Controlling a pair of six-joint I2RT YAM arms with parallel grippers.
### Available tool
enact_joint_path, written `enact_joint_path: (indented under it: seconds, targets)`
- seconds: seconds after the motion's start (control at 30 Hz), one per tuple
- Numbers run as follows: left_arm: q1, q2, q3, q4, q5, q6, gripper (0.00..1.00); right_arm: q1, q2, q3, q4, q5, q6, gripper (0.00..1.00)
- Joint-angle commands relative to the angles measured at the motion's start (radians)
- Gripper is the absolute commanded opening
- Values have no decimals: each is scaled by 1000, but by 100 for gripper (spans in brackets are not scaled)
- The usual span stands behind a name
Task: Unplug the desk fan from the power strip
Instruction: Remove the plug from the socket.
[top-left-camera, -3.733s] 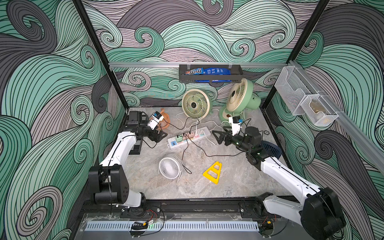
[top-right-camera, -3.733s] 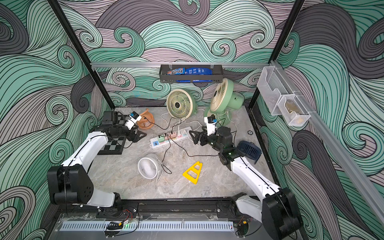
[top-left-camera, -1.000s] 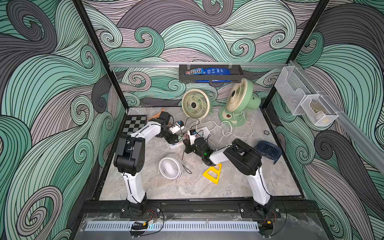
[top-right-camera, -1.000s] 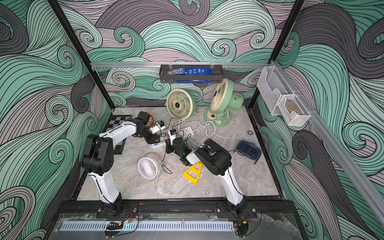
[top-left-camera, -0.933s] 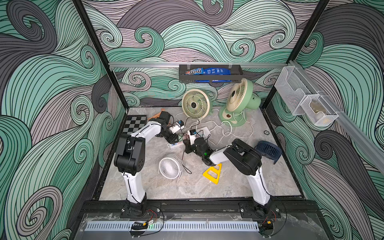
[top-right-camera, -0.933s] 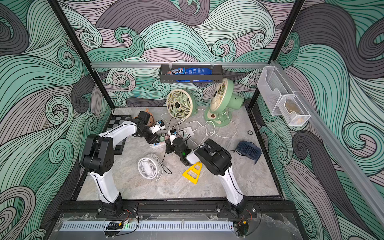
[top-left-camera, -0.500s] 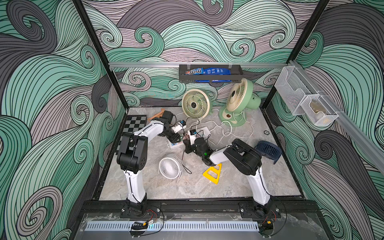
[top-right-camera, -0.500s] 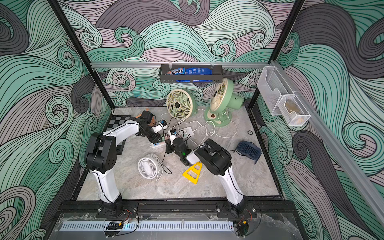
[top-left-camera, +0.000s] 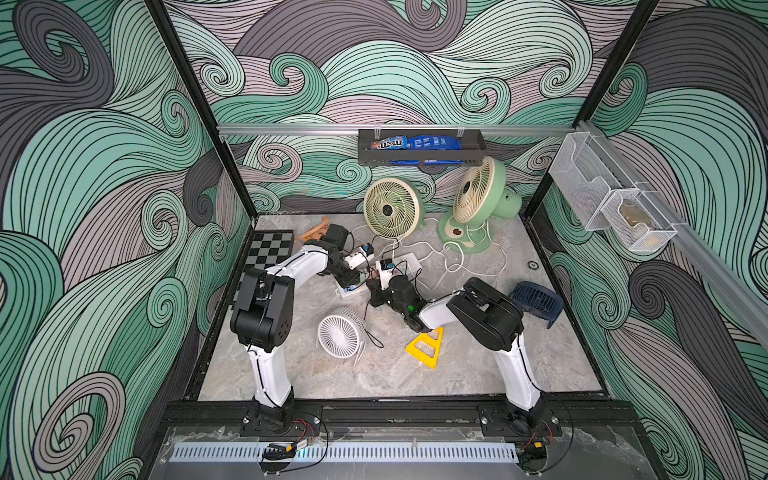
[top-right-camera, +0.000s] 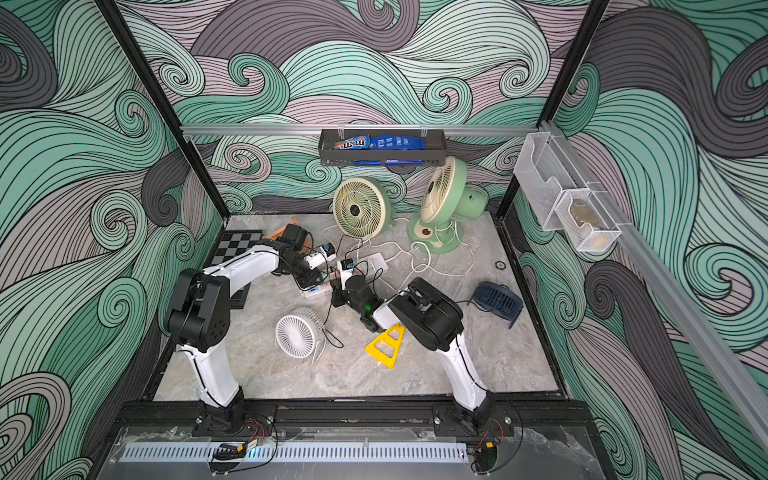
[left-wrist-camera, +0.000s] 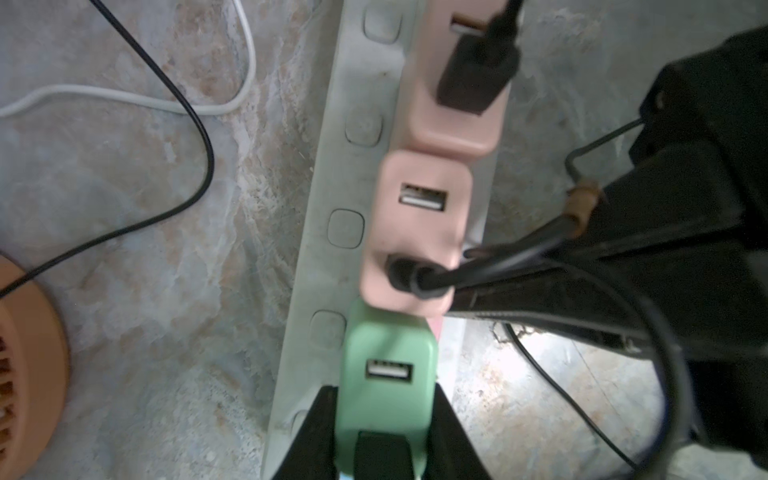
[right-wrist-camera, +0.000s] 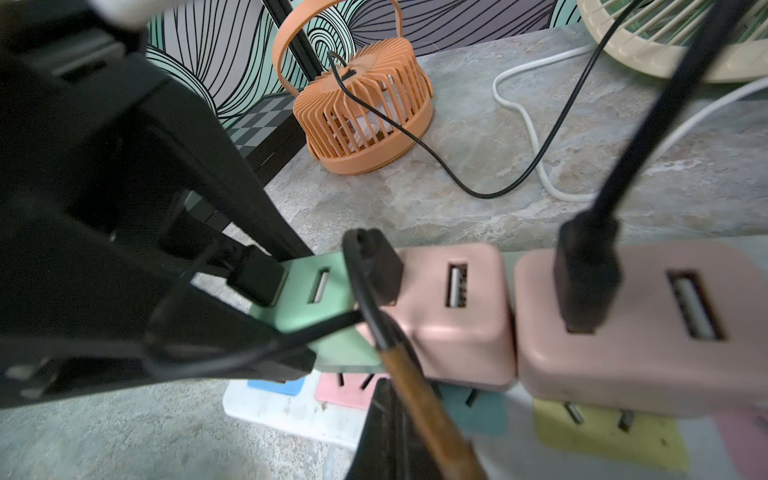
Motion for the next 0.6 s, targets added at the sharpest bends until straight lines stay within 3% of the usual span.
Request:
enact_joint_path:
  seconds: [0.0,0.07,0.4,0.57]
  targets:
    - [-30,-46,-43,68,-65,34,4,6,34,1,-71,14,17,0]
    - [-30,-48,-42,69,-76,18,0,6,34,1,-77,16,20,0]
    - [-43,-66,-49,69,-98,7,0,6,23,-11,-82,26,30,0]
    - [-19,-16,62,-91,32,-30,0,6,26,-14,-80,24,35,0]
